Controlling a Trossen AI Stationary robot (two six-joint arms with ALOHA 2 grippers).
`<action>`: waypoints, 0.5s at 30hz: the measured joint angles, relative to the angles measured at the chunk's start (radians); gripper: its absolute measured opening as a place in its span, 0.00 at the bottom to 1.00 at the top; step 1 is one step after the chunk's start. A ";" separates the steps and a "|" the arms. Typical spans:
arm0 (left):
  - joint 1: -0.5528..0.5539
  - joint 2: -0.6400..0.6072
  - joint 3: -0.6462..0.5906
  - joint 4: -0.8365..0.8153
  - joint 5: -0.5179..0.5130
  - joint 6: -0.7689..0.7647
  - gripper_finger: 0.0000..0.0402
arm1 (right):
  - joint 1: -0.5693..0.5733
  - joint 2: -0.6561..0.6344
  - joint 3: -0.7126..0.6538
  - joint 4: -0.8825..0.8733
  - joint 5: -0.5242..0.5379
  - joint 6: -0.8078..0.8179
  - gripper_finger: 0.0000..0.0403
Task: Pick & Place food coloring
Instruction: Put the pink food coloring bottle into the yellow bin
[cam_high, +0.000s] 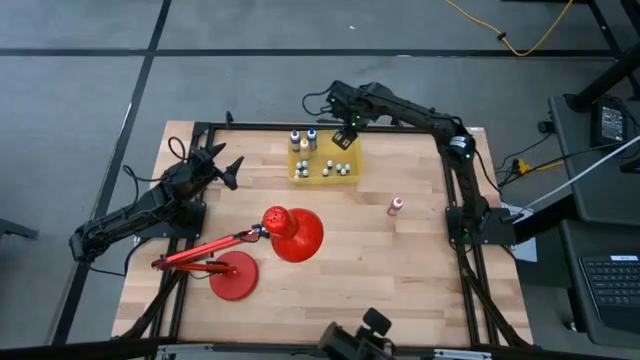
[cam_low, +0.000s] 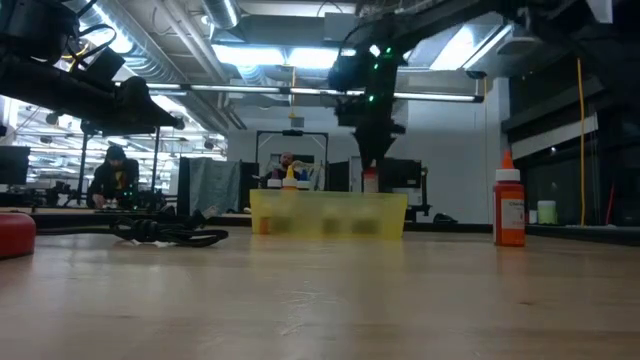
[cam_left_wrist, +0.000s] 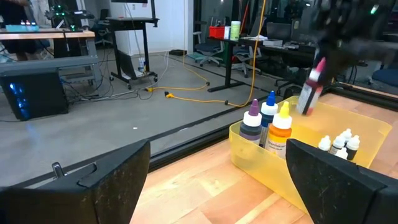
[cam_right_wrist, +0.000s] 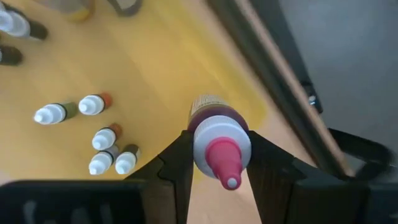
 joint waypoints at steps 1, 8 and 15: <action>0.000 0.000 0.000 0.000 0.000 0.000 0.91 | 0.000 0.015 0.000 0.001 -0.012 0.000 0.32; 0.000 0.000 0.000 0.000 0.000 0.000 0.90 | -0.001 0.087 0.000 0.028 -0.019 -0.002 0.33; 0.000 0.000 0.000 0.000 0.000 0.000 0.91 | -0.001 0.102 0.000 0.077 -0.018 -0.005 0.33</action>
